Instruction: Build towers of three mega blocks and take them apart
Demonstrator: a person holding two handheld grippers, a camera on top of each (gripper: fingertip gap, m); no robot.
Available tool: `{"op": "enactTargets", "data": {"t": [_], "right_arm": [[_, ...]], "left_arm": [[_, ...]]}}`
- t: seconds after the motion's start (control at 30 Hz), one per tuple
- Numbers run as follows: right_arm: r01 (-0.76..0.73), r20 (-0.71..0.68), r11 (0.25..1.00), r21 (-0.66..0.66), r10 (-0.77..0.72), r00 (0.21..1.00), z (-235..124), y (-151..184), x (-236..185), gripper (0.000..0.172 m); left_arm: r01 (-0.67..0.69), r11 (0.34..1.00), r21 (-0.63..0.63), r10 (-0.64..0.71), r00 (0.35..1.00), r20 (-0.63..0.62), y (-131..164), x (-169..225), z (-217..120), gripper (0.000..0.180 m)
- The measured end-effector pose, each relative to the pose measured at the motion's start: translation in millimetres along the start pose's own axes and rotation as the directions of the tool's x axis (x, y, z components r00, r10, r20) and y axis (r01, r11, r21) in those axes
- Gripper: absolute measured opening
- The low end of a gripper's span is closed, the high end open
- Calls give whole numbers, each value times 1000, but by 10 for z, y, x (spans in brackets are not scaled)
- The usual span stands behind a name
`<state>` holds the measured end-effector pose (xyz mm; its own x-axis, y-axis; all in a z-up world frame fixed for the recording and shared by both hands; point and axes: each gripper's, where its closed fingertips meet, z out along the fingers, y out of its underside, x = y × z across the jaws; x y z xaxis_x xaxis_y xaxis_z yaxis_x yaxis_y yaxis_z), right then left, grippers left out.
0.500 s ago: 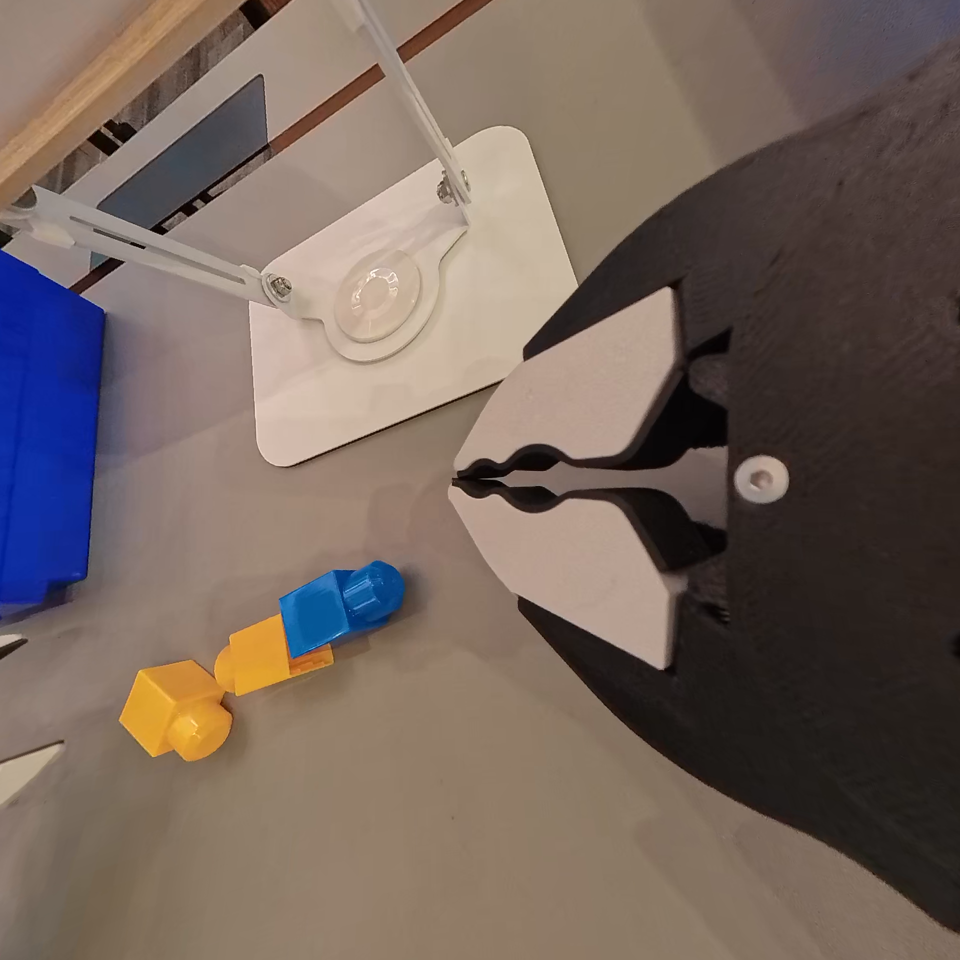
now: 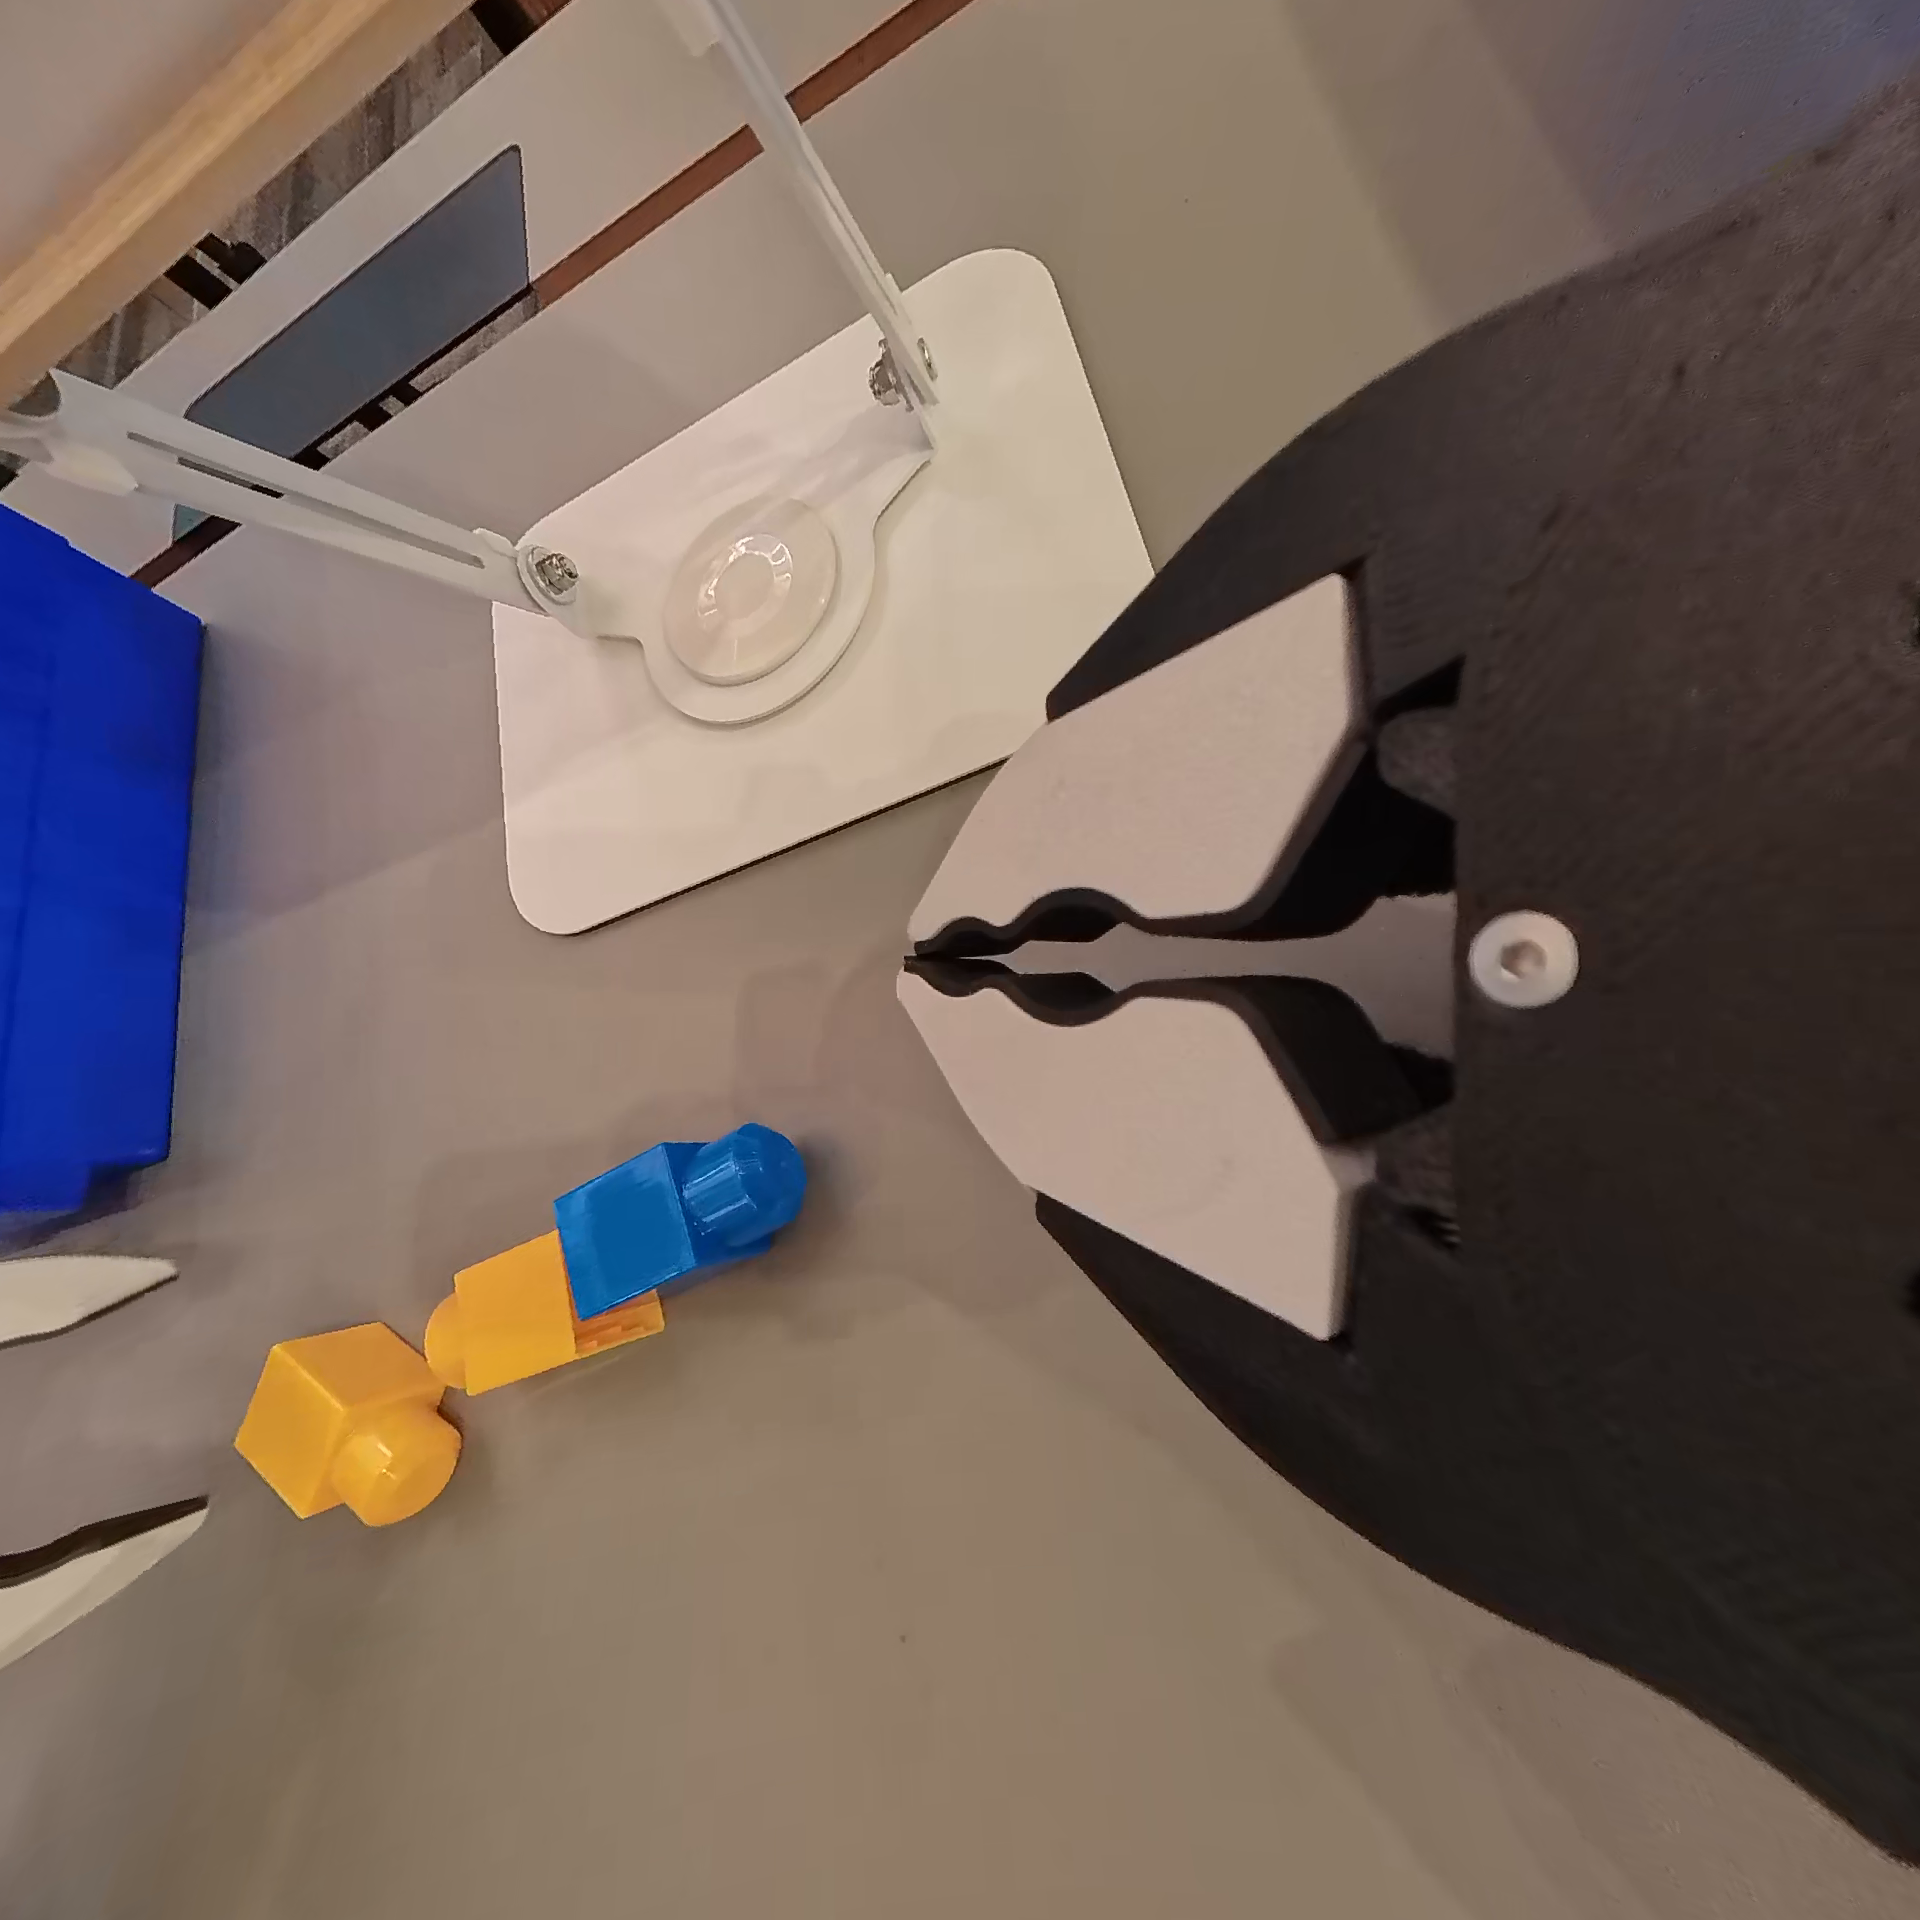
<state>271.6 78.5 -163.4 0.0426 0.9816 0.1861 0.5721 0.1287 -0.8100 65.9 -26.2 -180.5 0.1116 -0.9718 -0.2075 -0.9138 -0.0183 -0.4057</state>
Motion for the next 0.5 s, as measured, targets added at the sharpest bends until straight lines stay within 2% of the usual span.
{"op": "enactTargets", "data": {"t": [0.2,0.3,0.43,0.5], "right_arm": [[2,2,1000,-2,-2,1000,-1,-1,-3,0],[5,5,1000,-3,-5,1000,4,-2,-10,0],[6,1,1000,-1,-6,1000,-6,-10,-8,0],[7,0,1000,3,-7,1000,-14,-19,-7,0]], "left_arm": [[-144,981,-126,126,981,-145,27,114,143,57],[-177,974,-141,140,962,-236,15,205,206,57],[-211,949,-234,136,944,-301,149,269,337,56],[-191,953,-236,113,945,-308,166,266,391,46]]}}
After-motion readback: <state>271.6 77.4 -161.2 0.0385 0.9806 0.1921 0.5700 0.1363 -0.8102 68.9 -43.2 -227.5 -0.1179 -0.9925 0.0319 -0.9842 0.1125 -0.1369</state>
